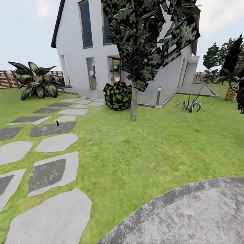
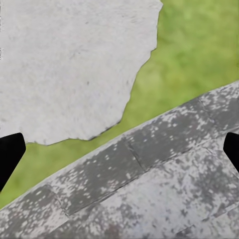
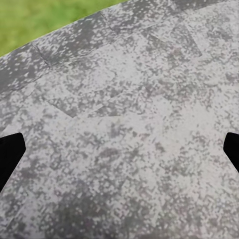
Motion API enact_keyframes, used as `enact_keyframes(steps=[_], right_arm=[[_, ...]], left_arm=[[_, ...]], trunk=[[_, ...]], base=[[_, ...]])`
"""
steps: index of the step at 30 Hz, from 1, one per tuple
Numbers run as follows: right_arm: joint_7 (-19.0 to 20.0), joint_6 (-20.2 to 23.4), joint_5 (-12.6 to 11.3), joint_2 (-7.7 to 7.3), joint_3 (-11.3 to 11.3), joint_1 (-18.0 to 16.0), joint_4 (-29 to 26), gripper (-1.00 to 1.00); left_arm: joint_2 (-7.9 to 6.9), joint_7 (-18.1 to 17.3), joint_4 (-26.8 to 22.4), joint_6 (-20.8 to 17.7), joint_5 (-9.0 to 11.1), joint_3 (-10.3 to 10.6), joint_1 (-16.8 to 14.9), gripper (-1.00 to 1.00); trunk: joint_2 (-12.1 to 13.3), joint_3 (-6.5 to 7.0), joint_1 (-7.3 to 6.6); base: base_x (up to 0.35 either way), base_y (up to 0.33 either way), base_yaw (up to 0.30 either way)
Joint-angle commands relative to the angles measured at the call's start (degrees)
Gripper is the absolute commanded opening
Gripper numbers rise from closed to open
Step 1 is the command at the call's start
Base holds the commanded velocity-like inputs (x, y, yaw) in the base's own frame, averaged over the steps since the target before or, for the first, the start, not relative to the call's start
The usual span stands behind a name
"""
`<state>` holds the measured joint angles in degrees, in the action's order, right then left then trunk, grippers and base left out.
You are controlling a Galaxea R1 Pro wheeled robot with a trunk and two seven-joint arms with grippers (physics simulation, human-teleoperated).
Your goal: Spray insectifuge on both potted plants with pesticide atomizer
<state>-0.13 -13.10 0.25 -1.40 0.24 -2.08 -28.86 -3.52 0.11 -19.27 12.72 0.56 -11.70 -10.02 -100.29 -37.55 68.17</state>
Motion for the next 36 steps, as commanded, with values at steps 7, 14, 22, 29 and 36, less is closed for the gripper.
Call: enact_keyframes(steps=[7,14,22,29,36], right_arm=[[-0.05,-0.25,0.03,-0.01,0.03,-0.03,0.05,1.00],[-0.05,-0.26,0.07,-0.01,0.03,-0.03,0.08,1.00],[-0.05,-0.26,0.05,-0.01,0.03,-0.03,0.09,1.00],[-0.05,-0.26,0.09,-0.01,0.03,-0.03,0.09,1.00],[-0.05,-0.26,0.10,-0.01,0.03,-0.03,0.09,1.00]], left_arm=[[0.01,0.00,0.09,0.20,0.06,-0.08,-0.06,1.00],[0.01,0.02,0.08,0.20,0.13,-0.13,-0.09,1.00],[0.01,0.06,0.04,0.12,0.21,-0.17,-0.09,1.00],[0.01,0.07,0.04,0.11,0.23,-0.17,-0.09,1.00],[-0.05,0.06,0.02,0.11,0.23,-0.17,-0.09,1.00]], trunk=[[-2.85,-1.82,1.54],[-5.65,-3.59,3.07],[-8.86,-5.61,4.83],[-11.67,-7.38,6.37],[-14.48,-9.15,7.91]], base=[[0.000,0.000,0.153],[0.000,0.000,0.176],[0.000,0.000,0.182],[0.000,0.000,0.182],[0.000,0.000,0.182]])
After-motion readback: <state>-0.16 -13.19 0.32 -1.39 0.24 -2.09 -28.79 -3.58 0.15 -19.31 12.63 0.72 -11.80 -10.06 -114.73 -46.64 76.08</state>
